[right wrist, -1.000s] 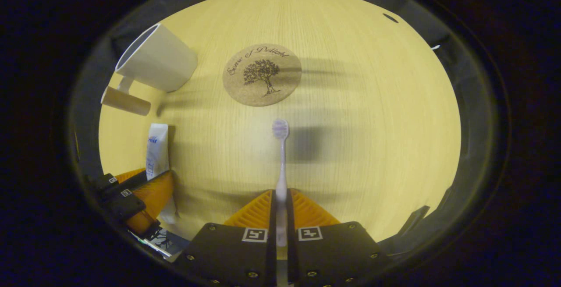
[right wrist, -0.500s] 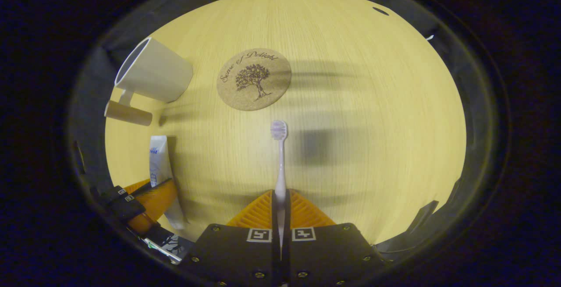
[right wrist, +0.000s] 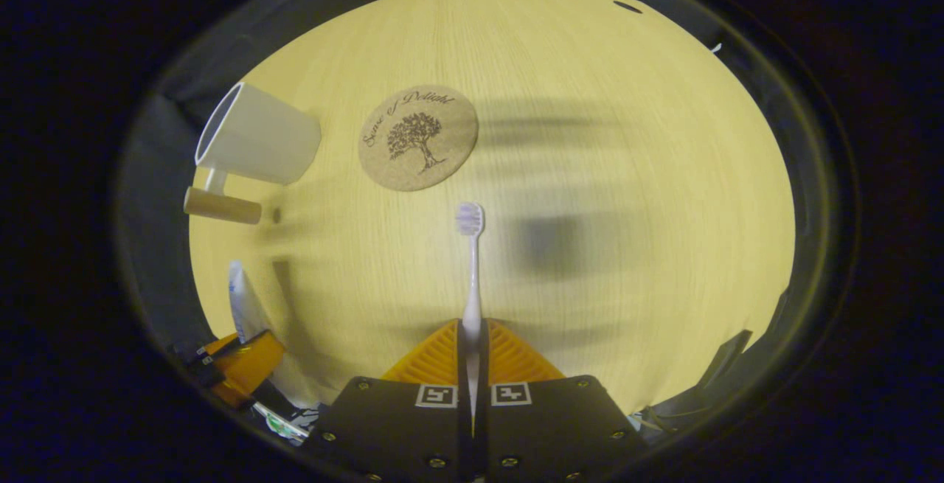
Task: Put the toothbrush and toothpaste on the desktop into the cup, then pick up the cup and place it on the coaster on the desktop.
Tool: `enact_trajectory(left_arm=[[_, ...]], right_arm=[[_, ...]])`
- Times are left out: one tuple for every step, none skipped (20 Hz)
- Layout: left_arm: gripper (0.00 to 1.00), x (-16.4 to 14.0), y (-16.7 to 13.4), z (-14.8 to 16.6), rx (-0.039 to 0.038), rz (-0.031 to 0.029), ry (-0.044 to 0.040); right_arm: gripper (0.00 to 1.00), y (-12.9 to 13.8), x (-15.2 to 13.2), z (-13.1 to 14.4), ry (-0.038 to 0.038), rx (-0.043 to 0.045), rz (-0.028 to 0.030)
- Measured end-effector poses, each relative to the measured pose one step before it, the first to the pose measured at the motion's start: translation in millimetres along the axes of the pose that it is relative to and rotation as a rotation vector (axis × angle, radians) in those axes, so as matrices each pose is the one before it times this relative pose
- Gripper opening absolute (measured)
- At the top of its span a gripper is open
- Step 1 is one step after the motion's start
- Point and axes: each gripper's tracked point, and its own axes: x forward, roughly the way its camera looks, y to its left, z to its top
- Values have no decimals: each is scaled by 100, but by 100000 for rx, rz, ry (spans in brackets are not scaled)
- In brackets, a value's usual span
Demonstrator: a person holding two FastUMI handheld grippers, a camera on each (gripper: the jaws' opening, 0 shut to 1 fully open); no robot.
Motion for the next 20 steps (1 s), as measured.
enact_trajectory(left_arm=[[7, -1209, 15, 611, -1237, -1085, -2179], [7, -1294, -26, 761, -1066, -1239, -2417], [7, -1221, -90, 1020, -973, -1117, -2812], [7, -1233, -140, 1309, -667, -1467, -3099], [7, -1228, -270, 1538, -568, -1718, -3480], [7, -993, -346, 1736, -216, -2028, -3516], [7, -729, -456, 1648, 139, -2114, -3416], [7, -773, -375, 1786, 251, -1915, -3495], [7, -448, -334, 1923, 234, -1635, -3613], [7, 7, -609, 1684, 550, -1904, -3840], [7, 252, -181, 1695, 1330, -1334, -3592], [7, 184, -51, 1461, 2003, -687, -2638], [7, 330, -9, 1325, 1684, -592, -2467], [7, 723, -181, 995, 1514, -550, -1648], [7, 465, 78, 989, 1222, -242, -1346], [7, 582, 87, 817, 847, -269, -1116], [7, 719, -34, 746, 645, -611, -1144], [8, 773, -49, 585, 661, -795, -993], [7, 933, -98, 398, 809, -1072, -959], [8, 865, -153, 428, 662, -839, -925]], right_arm=[[2, 11, 15, -47, -258, -723, -217], [2, 6, -27, 15, -285, -688, -290], [2, -7, 19, -16, -170, -667, -193], [2, 11, -28, 0, -111, -536, -157], [2, -2, 77, -6, 16, -438, -153], [2, 23, -17, -5, -12, -425, -64], [2, -33, -27, 30, 80, -389, -69], [2, 7, -13, 27, 6, -295, -22], [2, -11, 10, -20, -51, -259, 29], [2, 0, -13, 21, -82, -93, 20], [2, -6, 16, -33, -136, 2, 37], [2, -10, -29, 7, -212, 27, -17], [2, 15, 22, -29, -169, 6, -2], [2, -8, -13, 35, -182, 84, -24], [2, 11, 22, -37, -156, 127, -17], [2, -11, -37, 50, -190, 70, -15], [2, -15, -5, -46, -133, 124, -8], [2, 13, 44, 15, -151, 190, 2], [2, -14, -27, -47, -100, 172, -14], [2, -4, -35, 30, -169, 76, -30]])
